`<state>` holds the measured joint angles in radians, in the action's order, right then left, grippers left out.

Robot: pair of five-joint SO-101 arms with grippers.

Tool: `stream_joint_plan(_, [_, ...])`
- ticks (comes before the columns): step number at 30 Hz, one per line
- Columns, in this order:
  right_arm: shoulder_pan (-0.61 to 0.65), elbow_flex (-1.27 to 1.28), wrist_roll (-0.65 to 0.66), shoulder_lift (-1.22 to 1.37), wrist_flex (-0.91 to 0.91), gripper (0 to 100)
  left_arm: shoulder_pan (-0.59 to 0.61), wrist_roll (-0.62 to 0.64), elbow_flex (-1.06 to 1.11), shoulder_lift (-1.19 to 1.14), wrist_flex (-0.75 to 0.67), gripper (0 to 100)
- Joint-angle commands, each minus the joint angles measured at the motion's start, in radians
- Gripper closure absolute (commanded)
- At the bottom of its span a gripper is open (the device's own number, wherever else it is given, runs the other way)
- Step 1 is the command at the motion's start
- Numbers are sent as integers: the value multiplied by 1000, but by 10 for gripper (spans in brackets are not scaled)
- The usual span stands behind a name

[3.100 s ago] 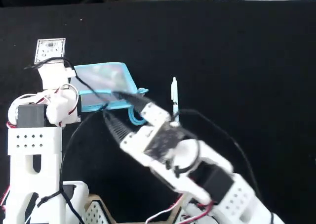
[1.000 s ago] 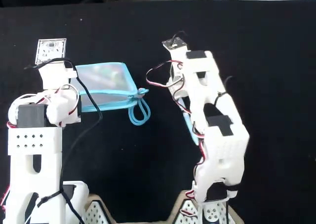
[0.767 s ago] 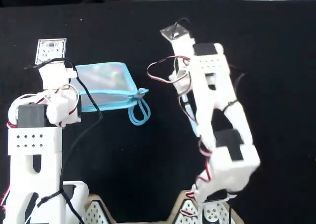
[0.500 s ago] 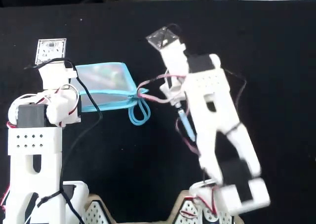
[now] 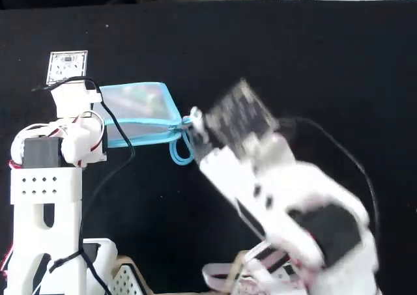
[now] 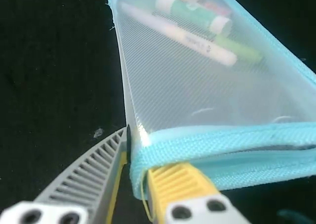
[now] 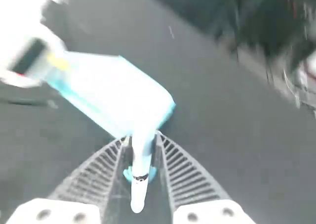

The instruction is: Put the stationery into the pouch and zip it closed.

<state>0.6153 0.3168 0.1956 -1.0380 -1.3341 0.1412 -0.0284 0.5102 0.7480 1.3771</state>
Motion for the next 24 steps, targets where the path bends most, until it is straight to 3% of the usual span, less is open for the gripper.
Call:
stream_joint_plan(1, [72, 45, -14, -82, 153, 988, 8, -8, -2, 3, 0, 970])
stream_joint_plan(12, [242, 354, -20, -185, 626, 987, 8, -8, -2, 3, 3, 970])
stream_joint_plan(24, [244, 687, -15, -182, 1028, 987, 8, -8, -2, 3, 3, 970])
